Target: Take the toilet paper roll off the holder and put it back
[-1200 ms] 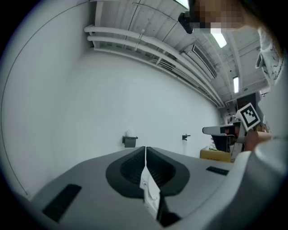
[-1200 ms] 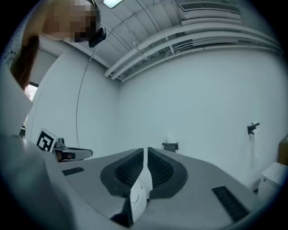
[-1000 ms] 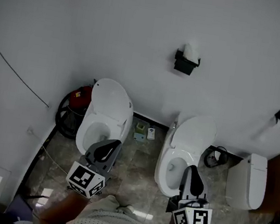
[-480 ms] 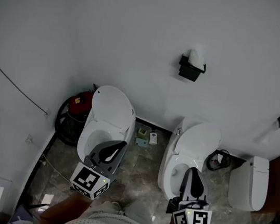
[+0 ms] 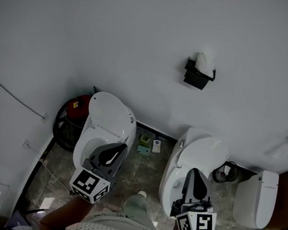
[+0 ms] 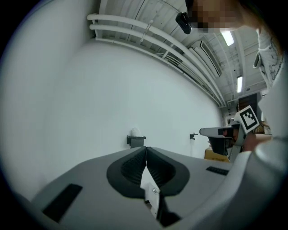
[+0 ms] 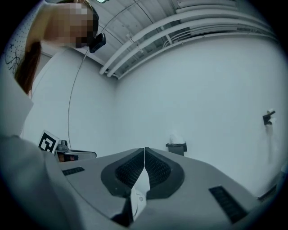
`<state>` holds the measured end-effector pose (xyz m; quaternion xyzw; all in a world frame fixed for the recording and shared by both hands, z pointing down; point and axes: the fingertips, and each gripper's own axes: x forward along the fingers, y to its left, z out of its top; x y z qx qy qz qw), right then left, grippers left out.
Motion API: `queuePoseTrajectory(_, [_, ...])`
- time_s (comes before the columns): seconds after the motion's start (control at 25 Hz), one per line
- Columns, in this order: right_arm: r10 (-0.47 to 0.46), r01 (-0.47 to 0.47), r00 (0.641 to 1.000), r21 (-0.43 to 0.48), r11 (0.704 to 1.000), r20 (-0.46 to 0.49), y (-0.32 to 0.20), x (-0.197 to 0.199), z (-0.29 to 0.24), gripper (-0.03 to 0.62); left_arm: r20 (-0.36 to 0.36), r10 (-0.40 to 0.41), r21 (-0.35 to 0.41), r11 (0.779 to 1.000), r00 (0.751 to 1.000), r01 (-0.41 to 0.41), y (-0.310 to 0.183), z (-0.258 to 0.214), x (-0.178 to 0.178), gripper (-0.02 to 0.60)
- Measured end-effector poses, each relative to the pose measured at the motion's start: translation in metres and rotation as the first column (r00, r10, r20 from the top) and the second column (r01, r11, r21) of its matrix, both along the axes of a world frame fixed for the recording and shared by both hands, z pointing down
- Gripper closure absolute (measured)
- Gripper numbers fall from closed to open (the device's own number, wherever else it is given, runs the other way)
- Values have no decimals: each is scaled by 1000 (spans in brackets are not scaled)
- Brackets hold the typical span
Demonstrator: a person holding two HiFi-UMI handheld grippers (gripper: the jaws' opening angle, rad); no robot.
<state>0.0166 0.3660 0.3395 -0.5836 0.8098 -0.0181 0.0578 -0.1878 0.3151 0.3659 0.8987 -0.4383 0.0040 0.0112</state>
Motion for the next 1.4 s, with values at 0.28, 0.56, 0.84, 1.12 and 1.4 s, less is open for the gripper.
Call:
queuePoseTrajectory(0.28, [-65,67,997,72,995,-36,-92,55,-32,580,6,-30,73,997,1000,29,-85,-32,60,577])
queuePoseTrajectory(0.56, [-82,84,996,65,994,-22,-157,90,-32,582,13,-55,76,996,998,54,-148,-38,99,577])
queuePoseTrajectory(0.84, [-63,64,998,50,997,-25,-224,102,-22,582,21,-49,36,998,999,48,-217,-22,115,577])
queuePoseTrajectory(1.12, [5,-4,1000,43,999,-26,-312,113,-20,582,10,-4,57,998,1000,3,-317,-24,123,577])
queuePoseTrajectory(1.4, [58,-56,998,83,995,-30,-408,106,-37,582,11,51,84,995,999,-52,-422,-37,121,577])
